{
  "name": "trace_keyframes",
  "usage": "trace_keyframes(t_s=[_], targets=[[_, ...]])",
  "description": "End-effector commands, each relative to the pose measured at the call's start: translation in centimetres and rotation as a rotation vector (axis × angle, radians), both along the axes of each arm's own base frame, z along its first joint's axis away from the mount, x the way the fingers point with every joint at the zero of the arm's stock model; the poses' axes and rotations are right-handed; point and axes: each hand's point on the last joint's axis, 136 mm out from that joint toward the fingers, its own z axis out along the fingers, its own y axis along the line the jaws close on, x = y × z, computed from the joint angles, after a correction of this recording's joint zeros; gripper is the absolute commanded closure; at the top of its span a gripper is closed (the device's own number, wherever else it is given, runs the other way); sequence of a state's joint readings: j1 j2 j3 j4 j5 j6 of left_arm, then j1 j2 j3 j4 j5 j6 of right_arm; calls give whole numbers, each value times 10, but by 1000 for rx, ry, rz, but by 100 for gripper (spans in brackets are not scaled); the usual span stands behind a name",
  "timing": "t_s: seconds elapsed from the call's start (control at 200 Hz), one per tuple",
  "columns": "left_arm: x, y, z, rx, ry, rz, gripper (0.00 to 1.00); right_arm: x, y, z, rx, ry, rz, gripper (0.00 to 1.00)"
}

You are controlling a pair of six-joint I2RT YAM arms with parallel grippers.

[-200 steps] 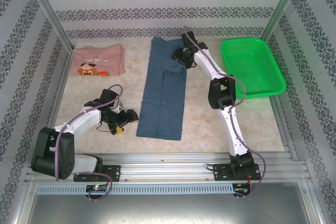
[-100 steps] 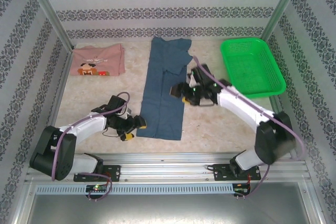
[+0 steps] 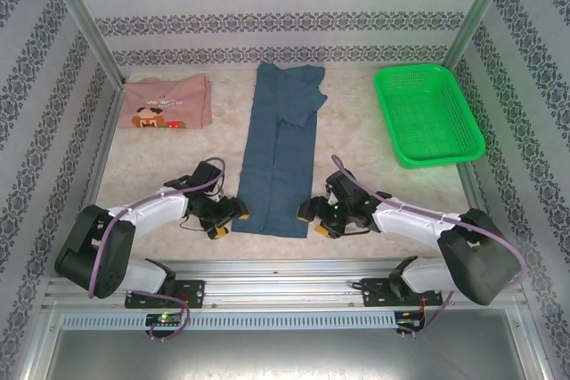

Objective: Fold and stack the t-shirts

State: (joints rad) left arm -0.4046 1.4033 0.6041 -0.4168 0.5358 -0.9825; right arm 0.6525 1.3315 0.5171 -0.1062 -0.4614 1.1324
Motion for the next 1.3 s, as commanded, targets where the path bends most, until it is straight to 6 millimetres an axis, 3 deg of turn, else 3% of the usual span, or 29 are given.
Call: trace_keyframes(t_s=[0.0,0.195,0.33,0.719,0.814,0.984,1.299], targets=[[36,-50,3,-143,-182,-81,30,5,15,-1,29,1,10,30],[54,-66,11,-184,-207,-98,34,4,24,-18,-25,58,33,34],[59,-75,11,-203,-207,-111,41,3,34,-18,-32,67,58,39],[62,-99,27,-269,-214,-157,72,8,53,-6,-43,83,122,75],[57,-95,28,-255,-205,-168,80,7,54,-4,-46,90,132,85],[38,-80,29,-215,-187,-181,86,0,48,-4,-59,115,137,100],[-6,-39,20,-76,-136,-206,96,-26,16,7,-118,159,130,100]])
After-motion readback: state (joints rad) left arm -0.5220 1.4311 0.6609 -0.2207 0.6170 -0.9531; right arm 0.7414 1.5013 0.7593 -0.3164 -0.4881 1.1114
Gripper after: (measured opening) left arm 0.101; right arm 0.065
